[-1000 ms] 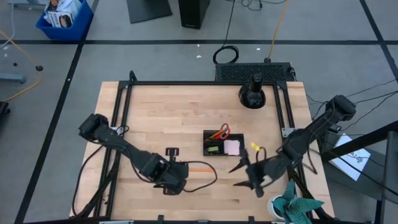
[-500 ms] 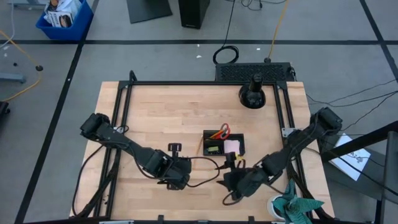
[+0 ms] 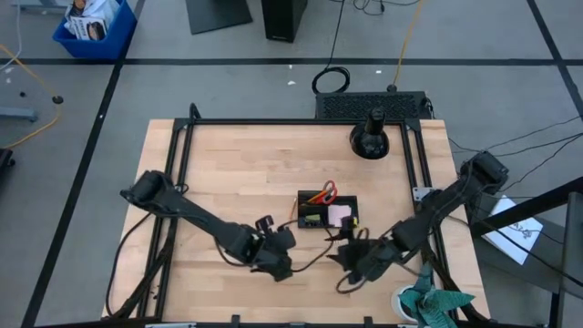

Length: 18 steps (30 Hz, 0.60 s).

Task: Pick and place office supplies into organizer
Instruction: Put the yellow pencil into the black desk organizer

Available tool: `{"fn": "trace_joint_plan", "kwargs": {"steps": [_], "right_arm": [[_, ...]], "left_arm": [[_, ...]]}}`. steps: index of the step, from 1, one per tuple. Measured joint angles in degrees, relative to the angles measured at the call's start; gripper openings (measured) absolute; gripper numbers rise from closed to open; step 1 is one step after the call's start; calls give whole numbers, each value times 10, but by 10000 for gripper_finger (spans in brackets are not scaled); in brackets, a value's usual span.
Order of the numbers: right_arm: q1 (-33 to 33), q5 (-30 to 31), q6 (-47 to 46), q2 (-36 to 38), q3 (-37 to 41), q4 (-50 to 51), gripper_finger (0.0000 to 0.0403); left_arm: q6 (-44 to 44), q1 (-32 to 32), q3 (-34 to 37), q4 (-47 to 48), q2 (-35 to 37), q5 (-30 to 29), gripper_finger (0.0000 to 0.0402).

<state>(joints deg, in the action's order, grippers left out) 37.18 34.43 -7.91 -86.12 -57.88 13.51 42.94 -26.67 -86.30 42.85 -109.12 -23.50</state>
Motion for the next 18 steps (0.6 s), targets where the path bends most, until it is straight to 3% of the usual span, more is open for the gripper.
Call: {"fn": "trace_joint_plan", "kwargs": {"steps": [3, 9, 18], "right_arm": [[12, -10, -3, 56, 57, -27, 170], [23, -29, -4, 186, 159, -67, 20], [24, -32, -16, 297, 227, -65, 14]], "left_arm": [[44, 15, 0, 9, -27, 10, 5], [124, 58, 0, 1, -73, 36, 26], [142, 121, 0, -6, -108, 119, 133]]}}
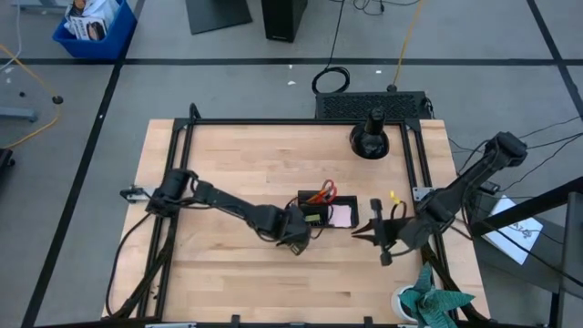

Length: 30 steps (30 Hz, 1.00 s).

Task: Pick and place office supplies into organizer
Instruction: Put the yellow pencil into the black desk organizer

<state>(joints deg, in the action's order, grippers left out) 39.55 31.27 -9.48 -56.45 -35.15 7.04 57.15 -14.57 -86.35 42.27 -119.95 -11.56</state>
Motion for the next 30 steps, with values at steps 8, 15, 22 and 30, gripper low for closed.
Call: {"fn": "trace_joint_plan", "kwargs": {"steps": [8, 15, 22, 30], "right_arm": [[0, 0, 25, 38, 20, 0, 2], [0, 0, 33, 50, 20, 10, 2], [0, 1, 32, 51, 20, 10, 4], [0, 2, 33, 51, 20, 9, 4]], "left_arm": [[-35, 24, -2, 38, -21, 25, 168], [-60, 16, -5, 43, -54, 54, 98], [-51, -8, -2, 39, -44, 6, 10], [-38, -23, -2, 43, -38, -11, 6]]}}
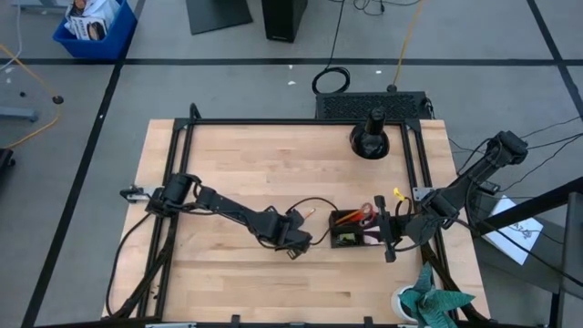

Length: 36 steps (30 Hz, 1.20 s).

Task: Pick and place office supplies into organizer
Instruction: Put the yellow pencil into the black desk organizer

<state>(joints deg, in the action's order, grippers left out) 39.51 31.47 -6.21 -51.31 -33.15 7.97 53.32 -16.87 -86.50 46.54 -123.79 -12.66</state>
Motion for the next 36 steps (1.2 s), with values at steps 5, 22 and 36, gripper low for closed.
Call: {"fn": "trace_joint_plan", "kwargs": {"steps": [5, 22, 36], "right_arm": [[0, 0, -1, 0, 0, 0, 4], [0, 0, 8, 0, 0, 0, 4], [0, 0, 10, 0, -1, 0, 4]], "left_arm": [[8, 0, 0, 3, 0, -3, 13], [-68, -2, 2, -63, 0, -32, 39], [-94, 14, -12, -127, -2, -71, 41]]}}
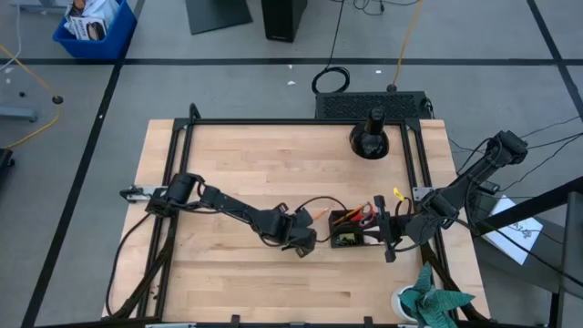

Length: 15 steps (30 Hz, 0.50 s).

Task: Pick and place office supplies into organizer
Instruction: Put the yellow pencil into the black desk organizer

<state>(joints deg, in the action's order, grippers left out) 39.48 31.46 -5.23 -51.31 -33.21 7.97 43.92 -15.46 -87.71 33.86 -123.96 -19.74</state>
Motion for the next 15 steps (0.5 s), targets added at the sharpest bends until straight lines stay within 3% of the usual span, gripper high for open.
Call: {"fn": "trace_joint_plan", "kwargs": {"steps": [7, 15], "right_arm": [[0, 0, -2, 0, 0, 0, 4], [0, 0, -7, 0, 0, 4, 4]], "left_arm": [[5, 0, -1, 31, 22, -18, 42], [27, -14, -2, 92, 87, -82, 42]]}}
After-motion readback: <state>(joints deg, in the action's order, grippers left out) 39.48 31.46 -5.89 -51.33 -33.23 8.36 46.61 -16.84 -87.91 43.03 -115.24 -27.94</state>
